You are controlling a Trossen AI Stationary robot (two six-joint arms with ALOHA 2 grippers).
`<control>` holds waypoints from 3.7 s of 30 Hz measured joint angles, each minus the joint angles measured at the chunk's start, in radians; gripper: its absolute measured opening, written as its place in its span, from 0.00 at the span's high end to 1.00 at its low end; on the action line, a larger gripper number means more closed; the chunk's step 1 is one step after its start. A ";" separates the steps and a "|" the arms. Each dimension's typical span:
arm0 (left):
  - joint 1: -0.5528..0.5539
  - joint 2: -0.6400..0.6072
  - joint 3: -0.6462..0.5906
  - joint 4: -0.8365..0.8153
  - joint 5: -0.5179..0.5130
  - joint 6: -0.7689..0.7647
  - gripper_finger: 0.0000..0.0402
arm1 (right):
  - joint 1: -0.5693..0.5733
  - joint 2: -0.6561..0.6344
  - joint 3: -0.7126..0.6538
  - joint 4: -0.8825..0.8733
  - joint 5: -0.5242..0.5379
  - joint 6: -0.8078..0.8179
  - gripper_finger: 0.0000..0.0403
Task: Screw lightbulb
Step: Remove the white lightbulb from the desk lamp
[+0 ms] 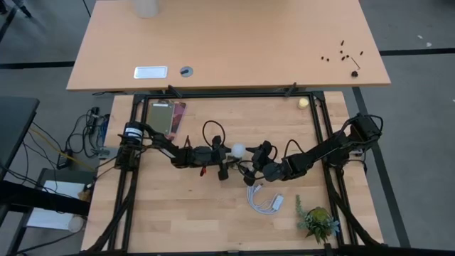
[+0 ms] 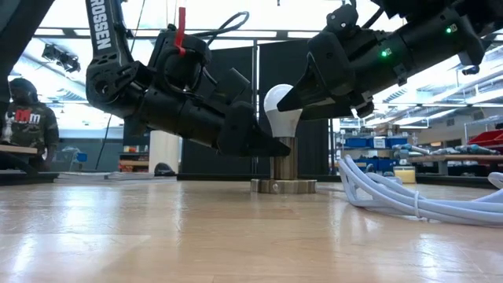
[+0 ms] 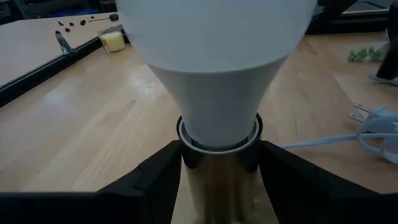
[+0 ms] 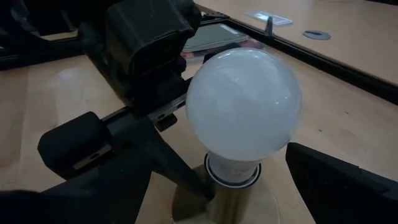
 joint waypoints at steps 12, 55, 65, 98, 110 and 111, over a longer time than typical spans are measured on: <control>0.021 0.000 0.001 0.016 0.031 0.030 0.31 | -0.006 0.000 0.000 0.002 -0.007 0.000 0.07; 0.029 0.000 0.025 0.000 0.108 0.028 0.50 | -0.114 0.002 0.057 -0.082 -0.142 -0.110 0.23; 0.030 -0.001 0.025 -0.007 0.130 0.034 0.50 | -0.118 0.002 0.057 -0.100 -0.184 -0.141 0.35; 0.030 0.000 0.024 -0.028 0.365 0.085 0.50 | -0.351 0.003 0.057 -0.106 -1.058 -0.641 0.43; 0.029 0.000 0.025 -0.030 0.353 0.062 0.50 | -0.265 -0.071 0.188 -0.496 -0.760 -0.488 0.32; 0.029 0.000 0.025 -0.031 0.352 0.061 0.50 | -0.253 -0.071 0.213 -0.548 -0.728 -0.465 0.29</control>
